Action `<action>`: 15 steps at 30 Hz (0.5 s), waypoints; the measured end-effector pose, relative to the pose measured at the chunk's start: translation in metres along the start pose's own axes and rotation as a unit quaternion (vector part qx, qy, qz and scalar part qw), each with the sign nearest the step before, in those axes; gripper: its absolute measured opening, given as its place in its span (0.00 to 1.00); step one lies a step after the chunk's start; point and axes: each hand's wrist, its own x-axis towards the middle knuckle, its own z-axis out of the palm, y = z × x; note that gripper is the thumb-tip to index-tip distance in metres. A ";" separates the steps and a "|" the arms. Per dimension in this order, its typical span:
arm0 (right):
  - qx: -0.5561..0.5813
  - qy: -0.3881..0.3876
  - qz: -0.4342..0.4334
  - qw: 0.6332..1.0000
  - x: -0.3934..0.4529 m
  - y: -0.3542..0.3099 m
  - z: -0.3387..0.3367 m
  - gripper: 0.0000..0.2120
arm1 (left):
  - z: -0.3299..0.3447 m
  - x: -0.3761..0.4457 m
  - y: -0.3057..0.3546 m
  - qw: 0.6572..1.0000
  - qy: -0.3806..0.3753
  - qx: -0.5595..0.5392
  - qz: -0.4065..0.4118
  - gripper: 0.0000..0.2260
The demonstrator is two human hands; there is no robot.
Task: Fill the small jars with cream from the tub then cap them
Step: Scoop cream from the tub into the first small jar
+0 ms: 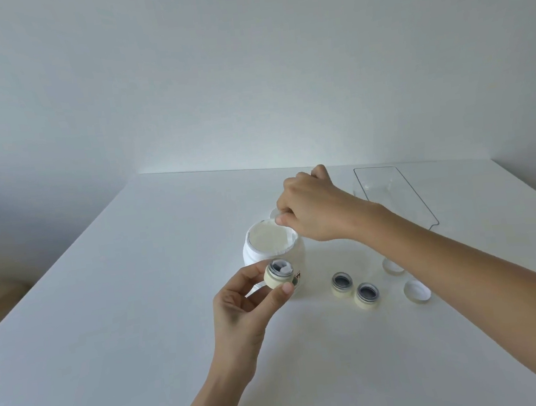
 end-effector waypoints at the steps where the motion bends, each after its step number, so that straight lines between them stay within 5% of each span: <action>1: 0.041 -0.006 0.020 0.999 0.000 0.001 0.000 0.20 | 0.000 0.000 0.000 1.000 0.000 -0.002 0.000 0.15; 15: 0.385 -0.021 0.245 0.889 -0.015 0.026 0.002 0.15 | -0.001 0.001 -0.001 1.000 0.006 -0.017 -0.001 0.17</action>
